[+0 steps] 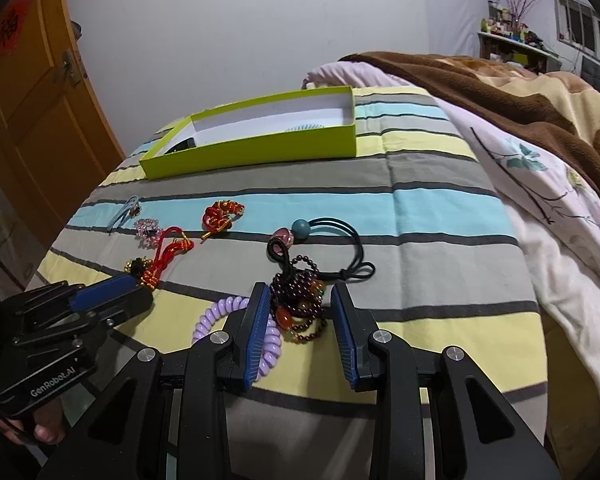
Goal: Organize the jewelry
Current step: 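Grasp the red knot tassel with the left tool while the right tool grasps the dark bead bracelet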
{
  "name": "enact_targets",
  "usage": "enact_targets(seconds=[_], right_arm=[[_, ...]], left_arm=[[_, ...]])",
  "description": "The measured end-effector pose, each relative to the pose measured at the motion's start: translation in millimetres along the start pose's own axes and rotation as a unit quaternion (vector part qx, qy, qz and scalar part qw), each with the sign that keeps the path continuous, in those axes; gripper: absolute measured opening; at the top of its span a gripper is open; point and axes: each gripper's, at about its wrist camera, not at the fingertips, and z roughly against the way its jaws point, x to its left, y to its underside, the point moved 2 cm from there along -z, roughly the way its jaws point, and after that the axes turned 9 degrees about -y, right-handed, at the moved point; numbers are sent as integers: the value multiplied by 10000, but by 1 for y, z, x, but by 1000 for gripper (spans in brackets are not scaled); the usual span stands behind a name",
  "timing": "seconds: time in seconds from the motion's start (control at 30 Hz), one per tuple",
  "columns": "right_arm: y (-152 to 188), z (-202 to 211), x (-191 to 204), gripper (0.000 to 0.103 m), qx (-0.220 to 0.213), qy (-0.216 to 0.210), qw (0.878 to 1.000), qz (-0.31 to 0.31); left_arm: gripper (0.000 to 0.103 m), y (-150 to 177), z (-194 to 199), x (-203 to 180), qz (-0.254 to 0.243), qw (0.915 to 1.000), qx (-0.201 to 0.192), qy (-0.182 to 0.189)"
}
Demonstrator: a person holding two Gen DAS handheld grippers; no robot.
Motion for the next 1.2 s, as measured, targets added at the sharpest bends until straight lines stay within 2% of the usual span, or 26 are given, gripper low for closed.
enact_targets(seconds=[0.17, 0.23, 0.33, 0.73, 1.2], right_arm=[[-3, -7, -1, 33, 99, 26, 9999, -8], [-4, -8, -1, 31, 108, 73, 9999, 43], [-3, -8, 0, 27, 95, 104, 9999, 84], [5, 10, -3, 24, -45, 50, 10000, 5], [5, 49, 13, 24, -467, -13, 9988, 118]], left_arm=[[27, -1, -5, 0, -28, 10000, 50, -80], [18, -2, -6, 0, -48, 9999, 46, -154], [15, -2, -6, 2, -24, 9998, 51, -174], [15, 2, 14, 4, -12, 9999, -163, 37], [15, 1, 46, 9, 129, 9986, -522, 3]])
